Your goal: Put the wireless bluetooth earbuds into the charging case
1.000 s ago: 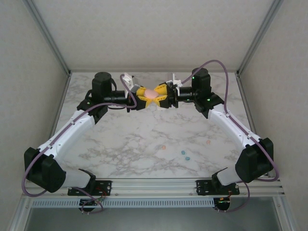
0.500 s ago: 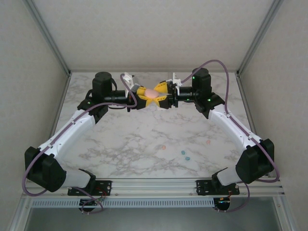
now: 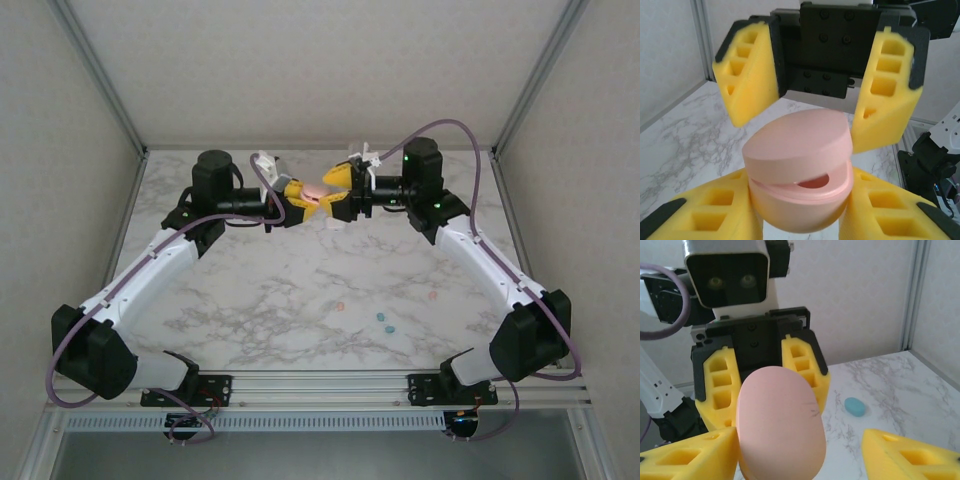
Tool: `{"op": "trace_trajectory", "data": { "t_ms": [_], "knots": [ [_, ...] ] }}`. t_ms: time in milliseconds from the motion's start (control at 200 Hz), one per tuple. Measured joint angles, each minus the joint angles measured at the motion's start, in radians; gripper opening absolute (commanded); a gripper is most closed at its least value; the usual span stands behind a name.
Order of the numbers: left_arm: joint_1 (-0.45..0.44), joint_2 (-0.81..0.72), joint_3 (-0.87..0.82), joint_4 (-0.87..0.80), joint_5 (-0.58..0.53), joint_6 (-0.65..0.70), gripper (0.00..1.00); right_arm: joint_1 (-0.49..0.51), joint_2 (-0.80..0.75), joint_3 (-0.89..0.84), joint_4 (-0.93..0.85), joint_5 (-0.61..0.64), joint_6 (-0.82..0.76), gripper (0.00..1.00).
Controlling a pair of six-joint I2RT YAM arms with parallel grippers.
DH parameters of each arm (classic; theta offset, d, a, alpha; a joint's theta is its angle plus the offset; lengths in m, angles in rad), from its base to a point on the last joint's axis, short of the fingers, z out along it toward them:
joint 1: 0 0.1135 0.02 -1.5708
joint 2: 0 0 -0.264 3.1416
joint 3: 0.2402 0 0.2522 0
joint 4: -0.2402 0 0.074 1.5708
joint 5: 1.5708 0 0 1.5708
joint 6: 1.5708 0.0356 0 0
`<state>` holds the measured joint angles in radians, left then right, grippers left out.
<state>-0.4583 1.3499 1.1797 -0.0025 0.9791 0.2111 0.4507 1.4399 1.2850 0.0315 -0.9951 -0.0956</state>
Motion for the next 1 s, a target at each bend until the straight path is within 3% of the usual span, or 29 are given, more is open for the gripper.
{"op": "trace_trajectory", "data": {
  "t_ms": [390,726,866,996],
  "knots": [
    [-0.016,-0.010,-0.039,0.040,-0.004,-0.014,0.24,-0.008,0.008,0.094,-0.061,0.121,0.115,0.74],
    [-0.016,-0.030,-0.170,0.252,-0.122,-0.140,0.24,-0.008,0.019,0.272,-0.286,0.167,0.248,0.81],
    [-0.016,-0.043,-0.206,0.318,-0.168,-0.180,0.24,-0.018,-0.008,0.277,-0.394,0.315,0.312,0.75],
    [-0.017,-0.078,-0.234,0.346,-0.195,-0.202,0.23,-0.058,-0.051,0.264,-0.510,0.488,0.393,0.61]
  ]
}}
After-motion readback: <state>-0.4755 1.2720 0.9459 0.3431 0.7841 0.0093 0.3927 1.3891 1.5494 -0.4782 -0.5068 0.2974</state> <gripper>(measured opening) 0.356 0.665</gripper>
